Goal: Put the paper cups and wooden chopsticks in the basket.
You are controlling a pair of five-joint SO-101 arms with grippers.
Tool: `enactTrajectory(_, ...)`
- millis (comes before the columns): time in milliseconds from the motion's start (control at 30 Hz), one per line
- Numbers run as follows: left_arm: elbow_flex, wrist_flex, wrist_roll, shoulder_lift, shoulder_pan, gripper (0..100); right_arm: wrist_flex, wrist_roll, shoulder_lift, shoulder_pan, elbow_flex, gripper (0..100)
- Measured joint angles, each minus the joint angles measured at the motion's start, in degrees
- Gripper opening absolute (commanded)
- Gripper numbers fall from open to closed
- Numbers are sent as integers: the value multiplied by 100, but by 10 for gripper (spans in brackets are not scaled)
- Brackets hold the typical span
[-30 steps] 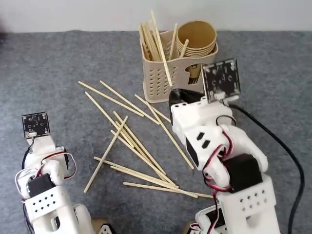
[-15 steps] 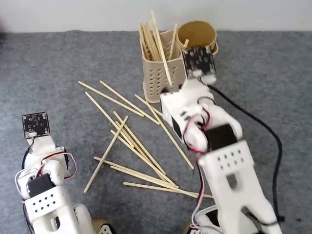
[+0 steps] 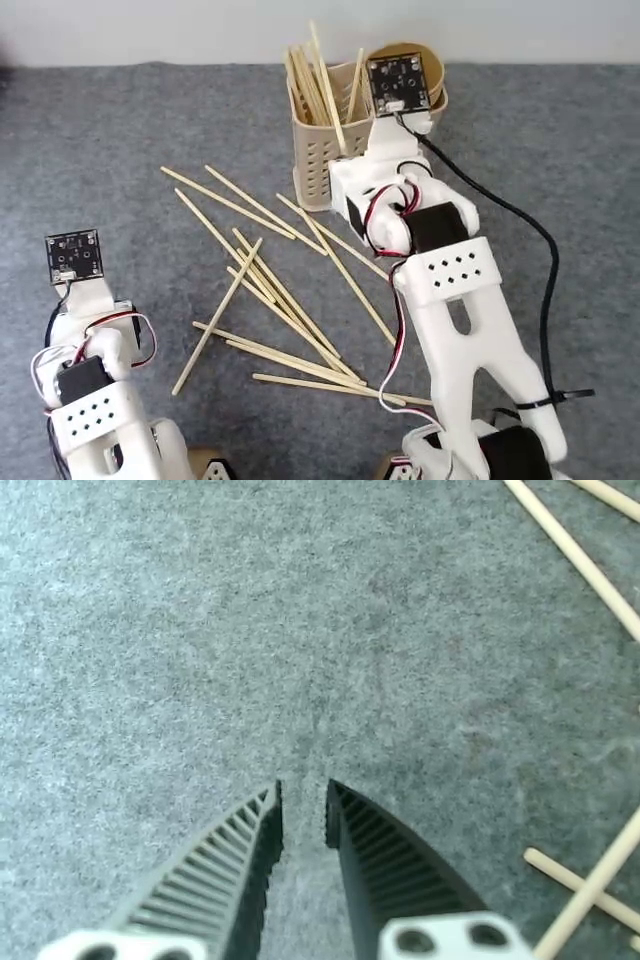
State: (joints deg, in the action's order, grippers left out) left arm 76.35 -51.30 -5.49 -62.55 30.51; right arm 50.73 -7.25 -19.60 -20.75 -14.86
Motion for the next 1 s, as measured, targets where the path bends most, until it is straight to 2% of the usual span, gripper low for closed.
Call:
enactTrajectory(733, 0, 0, 0, 0, 0, 73, -70, 0, 26, -35, 0, 58)
enactTrajectory(1000, 132, 9, 0, 0, -88, 73, -70, 0, 448, -26, 0, 58)
